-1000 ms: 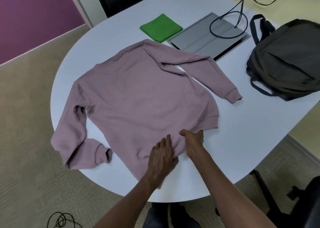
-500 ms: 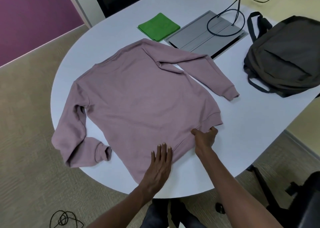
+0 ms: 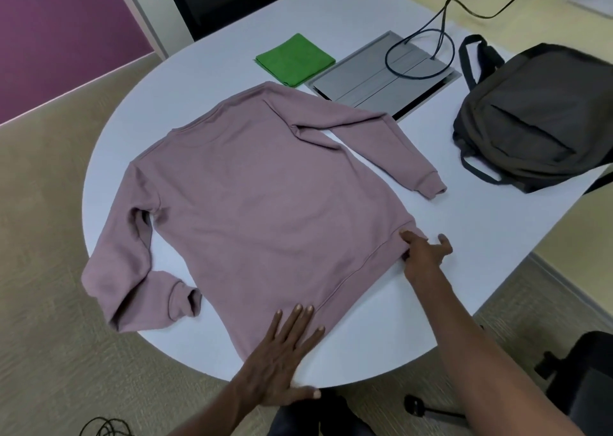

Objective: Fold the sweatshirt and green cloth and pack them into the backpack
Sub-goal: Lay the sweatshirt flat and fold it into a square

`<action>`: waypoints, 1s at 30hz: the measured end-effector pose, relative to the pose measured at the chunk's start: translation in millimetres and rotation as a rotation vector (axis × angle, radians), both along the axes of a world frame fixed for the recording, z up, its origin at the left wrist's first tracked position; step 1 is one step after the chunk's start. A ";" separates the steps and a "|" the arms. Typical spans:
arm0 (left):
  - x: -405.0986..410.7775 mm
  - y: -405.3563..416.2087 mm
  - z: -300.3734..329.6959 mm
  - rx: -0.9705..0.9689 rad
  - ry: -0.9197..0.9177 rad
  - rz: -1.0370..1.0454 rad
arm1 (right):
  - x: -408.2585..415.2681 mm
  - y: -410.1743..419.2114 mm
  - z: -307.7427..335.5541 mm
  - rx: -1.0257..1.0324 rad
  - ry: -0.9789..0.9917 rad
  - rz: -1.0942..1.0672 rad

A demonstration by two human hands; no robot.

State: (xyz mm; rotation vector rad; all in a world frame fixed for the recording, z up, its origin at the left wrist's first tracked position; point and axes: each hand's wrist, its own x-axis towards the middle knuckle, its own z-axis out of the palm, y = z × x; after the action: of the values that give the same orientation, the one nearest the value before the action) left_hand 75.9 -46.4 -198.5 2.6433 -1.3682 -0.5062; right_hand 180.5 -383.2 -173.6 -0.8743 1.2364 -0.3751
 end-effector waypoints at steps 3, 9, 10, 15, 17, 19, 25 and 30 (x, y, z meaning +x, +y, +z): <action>-3.2 5.2 -3.2 -0.073 -0.011 0.054 | 1.8 -22.6 -3.0 -0.297 0.199 0.171; -2.0 12.4 -8.8 -0.140 -0.001 0.126 | -2.5 -22.7 -5.4 -0.741 0.596 0.615; 1.2 9.2 -8.8 -0.164 -0.005 0.151 | -1.1 -20.4 -4.5 -0.868 0.628 0.649; 35.4 -25.9 1.7 -0.282 -0.051 0.306 | 11.4 -15.8 -12.5 -1.450 0.348 0.941; 47.7 -45.1 4.6 -0.311 -0.074 0.347 | 14.5 -20.7 -22.0 -1.562 0.239 1.074; 59.0 -62.2 3.4 -0.293 -0.084 0.373 | 17.5 -29.3 -28.2 -1.650 0.204 1.179; 65.4 -71.8 -14.3 0.021 -0.016 0.464 | 16.2 -54.3 -35.4 -1.635 0.277 1.199; 63.2 -79.5 -9.9 0.071 0.003 0.506 | 46.4 -58.0 -29.2 -1.577 0.270 1.197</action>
State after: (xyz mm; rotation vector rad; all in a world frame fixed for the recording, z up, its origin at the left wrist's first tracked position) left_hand 139.0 -125.9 -208.4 2.8884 -0.6400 -0.4931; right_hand 227.0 -441.3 -202.7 -2.8380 0.2068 -0.1686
